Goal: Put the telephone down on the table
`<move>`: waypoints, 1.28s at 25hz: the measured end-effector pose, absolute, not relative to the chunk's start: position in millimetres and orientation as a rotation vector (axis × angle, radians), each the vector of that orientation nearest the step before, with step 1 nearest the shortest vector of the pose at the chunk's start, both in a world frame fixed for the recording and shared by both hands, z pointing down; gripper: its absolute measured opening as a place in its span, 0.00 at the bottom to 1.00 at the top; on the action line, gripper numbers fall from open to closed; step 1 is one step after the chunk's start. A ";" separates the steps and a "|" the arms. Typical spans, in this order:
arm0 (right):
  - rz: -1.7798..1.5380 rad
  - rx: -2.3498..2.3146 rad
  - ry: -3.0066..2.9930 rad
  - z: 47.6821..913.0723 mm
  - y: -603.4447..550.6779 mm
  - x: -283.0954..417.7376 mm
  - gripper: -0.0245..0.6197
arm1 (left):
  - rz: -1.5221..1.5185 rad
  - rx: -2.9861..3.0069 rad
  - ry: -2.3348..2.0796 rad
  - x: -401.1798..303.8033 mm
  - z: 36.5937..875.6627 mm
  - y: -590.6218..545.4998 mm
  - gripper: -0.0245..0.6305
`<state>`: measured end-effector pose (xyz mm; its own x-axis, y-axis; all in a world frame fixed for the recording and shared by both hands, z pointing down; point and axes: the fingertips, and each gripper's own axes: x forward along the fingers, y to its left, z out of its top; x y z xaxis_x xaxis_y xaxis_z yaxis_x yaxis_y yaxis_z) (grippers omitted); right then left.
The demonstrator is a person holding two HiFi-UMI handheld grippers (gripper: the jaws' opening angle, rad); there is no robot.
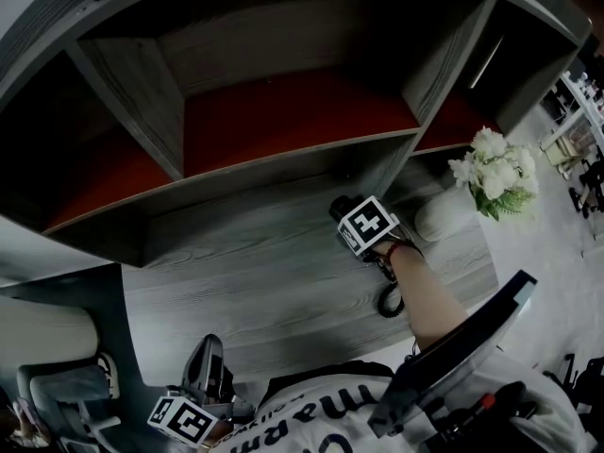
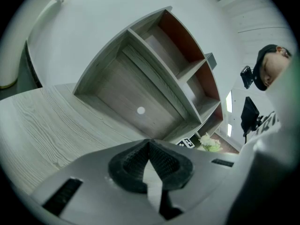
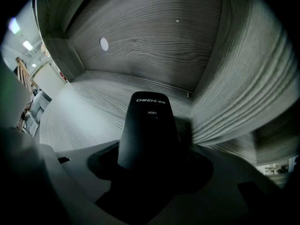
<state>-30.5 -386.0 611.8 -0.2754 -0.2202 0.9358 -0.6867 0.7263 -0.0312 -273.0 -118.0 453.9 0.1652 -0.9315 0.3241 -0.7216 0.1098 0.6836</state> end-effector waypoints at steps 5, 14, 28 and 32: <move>0.532 0.706 -1.840 611.1 -386.6 -30.7 0.48 | -0.328 1.649 -1.611 -275.2 456.7 -113.6 0.05; 0.549 0.742 -1.829 611.2 -387.3 -27.4 0.51 | -0.326 1.660 -1.611 -276.0 454.3 -112.6 0.05; 0.474 0.702 -1.836 608.3 -381.7 -31.5 0.59 | -0.320 1.639 -1.645 -288.5 455.3 -100.8 0.05; 0.435 0.706 -1.833 607.2 -381.3 -30.2 0.59 | -0.317 1.652 -1.656 -289.0 452.1 -102.0 0.05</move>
<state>-30.2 -381.3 607.2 -0.2509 -0.2604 0.9323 -0.6517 0.7576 0.0362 -289.0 -102.0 452.1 0.1277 -0.9343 0.3328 -0.7450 0.1311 0.6541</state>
